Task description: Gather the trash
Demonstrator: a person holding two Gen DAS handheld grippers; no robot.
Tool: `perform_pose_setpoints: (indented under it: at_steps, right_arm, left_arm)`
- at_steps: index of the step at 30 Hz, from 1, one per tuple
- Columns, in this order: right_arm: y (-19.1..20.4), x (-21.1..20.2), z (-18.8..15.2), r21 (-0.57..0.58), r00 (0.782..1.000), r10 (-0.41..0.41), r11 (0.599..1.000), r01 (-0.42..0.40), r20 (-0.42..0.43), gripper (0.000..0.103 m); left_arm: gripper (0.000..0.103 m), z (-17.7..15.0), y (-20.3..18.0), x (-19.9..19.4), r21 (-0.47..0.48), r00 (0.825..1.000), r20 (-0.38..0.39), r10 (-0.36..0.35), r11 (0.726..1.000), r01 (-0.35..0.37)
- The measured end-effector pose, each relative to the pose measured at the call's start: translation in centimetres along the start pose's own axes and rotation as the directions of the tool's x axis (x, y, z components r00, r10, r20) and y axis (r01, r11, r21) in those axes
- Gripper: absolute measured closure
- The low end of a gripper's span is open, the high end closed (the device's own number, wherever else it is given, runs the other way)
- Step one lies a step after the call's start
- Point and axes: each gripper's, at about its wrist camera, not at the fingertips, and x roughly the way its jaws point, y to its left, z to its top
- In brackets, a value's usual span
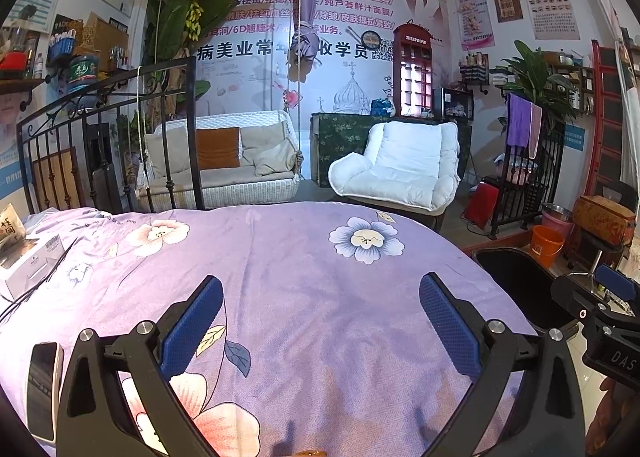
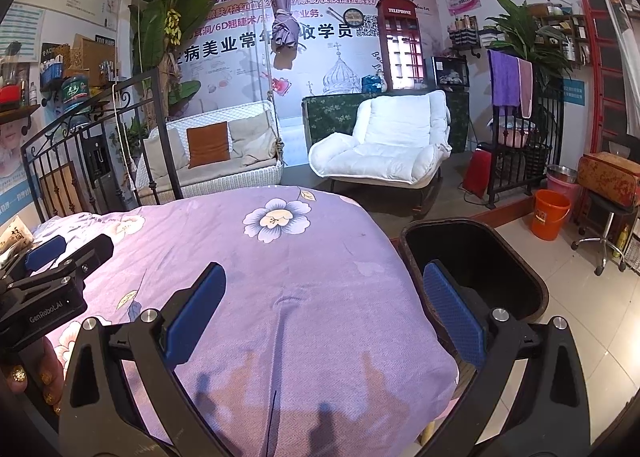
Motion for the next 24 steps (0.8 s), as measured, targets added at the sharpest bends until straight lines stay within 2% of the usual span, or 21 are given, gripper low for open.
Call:
perform_pose_setpoints:
  at_steps: [24]
  right_arm:
    - [0.02,0.31,-0.12,0.006,1.000,0.007,1.000,-0.007,-0.011,0.005]
  left_arm:
    - [0.005,-0.23,0.35,0.03,-0.005,1.000,0.000,-0.003,1.000,0.003]
